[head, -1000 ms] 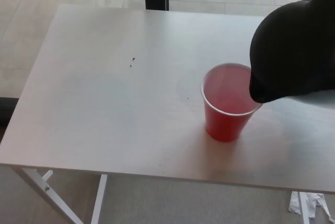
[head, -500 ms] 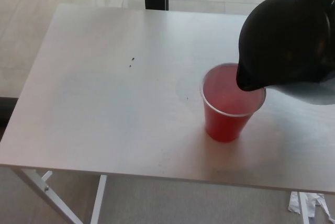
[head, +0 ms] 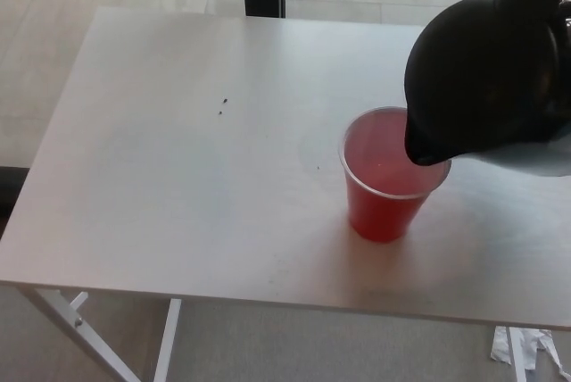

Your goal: The robot uses its right hand to lift up a kettle kept on the middle of the desk by its handle and tilt it into a glass kept next to it to pour out water

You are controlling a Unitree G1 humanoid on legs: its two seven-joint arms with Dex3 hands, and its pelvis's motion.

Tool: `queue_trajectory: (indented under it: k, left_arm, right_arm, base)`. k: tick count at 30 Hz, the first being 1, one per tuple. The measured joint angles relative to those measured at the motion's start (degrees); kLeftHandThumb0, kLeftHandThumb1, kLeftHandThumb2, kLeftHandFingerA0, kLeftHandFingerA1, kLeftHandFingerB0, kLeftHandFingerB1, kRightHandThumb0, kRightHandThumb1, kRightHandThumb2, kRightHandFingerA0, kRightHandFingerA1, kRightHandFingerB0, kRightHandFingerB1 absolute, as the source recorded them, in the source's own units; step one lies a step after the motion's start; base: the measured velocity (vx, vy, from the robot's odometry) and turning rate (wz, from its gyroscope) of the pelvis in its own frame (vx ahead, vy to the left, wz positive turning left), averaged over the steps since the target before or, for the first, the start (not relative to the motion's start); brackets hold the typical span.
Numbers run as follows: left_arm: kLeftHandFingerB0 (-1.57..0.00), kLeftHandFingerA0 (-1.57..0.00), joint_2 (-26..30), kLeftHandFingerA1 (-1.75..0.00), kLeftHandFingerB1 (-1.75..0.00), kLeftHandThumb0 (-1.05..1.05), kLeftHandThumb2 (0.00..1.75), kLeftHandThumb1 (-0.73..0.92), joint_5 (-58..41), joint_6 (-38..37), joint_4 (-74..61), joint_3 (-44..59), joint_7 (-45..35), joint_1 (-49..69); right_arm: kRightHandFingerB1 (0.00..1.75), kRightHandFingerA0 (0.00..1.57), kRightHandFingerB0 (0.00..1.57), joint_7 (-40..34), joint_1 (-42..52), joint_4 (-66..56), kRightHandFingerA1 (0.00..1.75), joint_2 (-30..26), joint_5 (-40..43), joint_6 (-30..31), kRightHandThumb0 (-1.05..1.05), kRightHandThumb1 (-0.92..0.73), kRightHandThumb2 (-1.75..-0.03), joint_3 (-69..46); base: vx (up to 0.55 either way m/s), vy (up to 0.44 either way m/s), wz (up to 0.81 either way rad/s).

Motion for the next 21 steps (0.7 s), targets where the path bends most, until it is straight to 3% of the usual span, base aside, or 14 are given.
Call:
queue_trajectory:
  k: [1, 2, 3, 4, 5, 6, 10, 17, 20, 21]
  left_arm:
    - [-0.7, -0.85, 0.0, -0.67, -0.62, -0.77, 0.98, 0.51, 0.0, 0.0, 0.0, -0.1, 0.0, 0.0]
    - [-0.7, -0.85, 0.0, -0.67, -0.62, -0.77, 0.98, 0.51, 0.0, 0.0, -0.1, -0.1, 0.0, 0.0]
    - [-0.76, -0.91, 0.0, -0.6, -0.55, -0.78, 0.6, 0.62, 0.0, 0.0, -0.1, -0.2, 0.0, 0.0]
    - [-0.75, -0.94, 0.0, -0.61, -0.55, -0.77, 0.59, 0.61, 0.0, 0.0, -0.1, -0.2, 0.0, 0.0]
    - [-0.7, -0.88, 0.0, -0.64, -0.6, -0.79, 0.8, 0.47, 0.0, 0.0, -0.2, -0.2, 0.0, 0.0]
    - [-0.74, -0.92, 0.0, -0.59, -0.53, -0.77, 0.6, 0.62, 0.0, 0.0, -0.2, -0.2, 0.0, 0.0]
    - [-0.72, -0.9, 0.0, -0.61, -0.56, -0.78, 0.59, 0.62, 0.0, 0.2, -0.3, -0.7, 0.1, -0.3]
    - [-0.76, -0.9, 0.0, -0.58, -0.53, -0.78, 0.6, 0.61, 0.1, 0.3, -0.4, -1.2, 0.1, -0.3]
    - [-0.74, -0.86, 0.0, -0.58, -0.55, -0.78, 0.6, 0.62, 0.0, 0.3, -0.2, -1.2, 0.1, -0.4]
    - [-0.73, -0.89, 0.0, -0.59, -0.54, -0.77, 0.6, 0.62, 0.0, 0.3, -0.2, -1.2, 0.0, -0.4]
  right_arm:
    - [1.28, 0.92, 0.73, 0.0, 0.1, -0.2, 1.62, 0.0, 0.0, 0.0, -0.27, -0.61, -0.95, 0.0]
    - [1.28, 0.92, 0.73, -0.1, 0.2, -0.3, 1.62, 0.1, 0.0, -0.2, -0.27, -0.61, -0.95, -0.1]
    - [1.3, 0.88, 0.71, -0.2, 0.2, -0.4, 1.67, 0.2, 0.0, -0.3, -0.26, -0.62, -0.97, -0.2]
    - [1.36, 0.86, 0.68, -0.3, 0.2, -0.6, 1.73, 0.3, 0.0, -0.3, -0.25, -0.64, -0.98, -0.3]
    - [1.34, 0.99, 0.71, -0.4, 0.3, -0.9, 1.75, 0.4, 0.0, -0.3, -0.22, -0.59, -0.94, -0.3]
    - [1.41, 0.84, 0.67, -0.5, 0.3, -1.3, 1.75, 0.7, -0.1, -0.3, -0.25, -0.59, -1.03, -0.3]
    - [1.54, 0.99, 0.75, -0.9, 0.2, -3.2, 1.75, 1.7, -0.7, 0.7, -0.29, -0.55, -1.1, -0.1]
    - [1.63, 1.01, 0.77, -1.1, -0.1, -6.8, 1.75, 3.0, -2.5, 6.0, -0.32, -0.44, -1.24, 0.2]
    - [1.59, 0.99, 0.77, -1.6, -0.1, -7.9, 1.75, 3.8, -2.9, 7.8, -0.27, -0.45, -1.21, -0.2]
    - [1.51, 0.92, 0.72, -1.8, -0.1, -8.1, 1.75, 4.1, -3.0, 8.1, -0.26, -0.5, -1.14, -0.3]
  base:
    - [0.0, 0.0, 0.0]
    - [0.0, 0.0, 0.0]
    - [0.0, 0.0, 0.0]
    - [0.0, 0.0, 0.0]
    - [0.0, 0.0, 0.0]
    - [0.0, 0.0, 0.0]
    - [0.0, 0.0, 0.0]
    - [0.0, 0.0, 0.0]
    - [0.0, 0.0, 0.0]
    - [0.0, 0.0, 0.0]
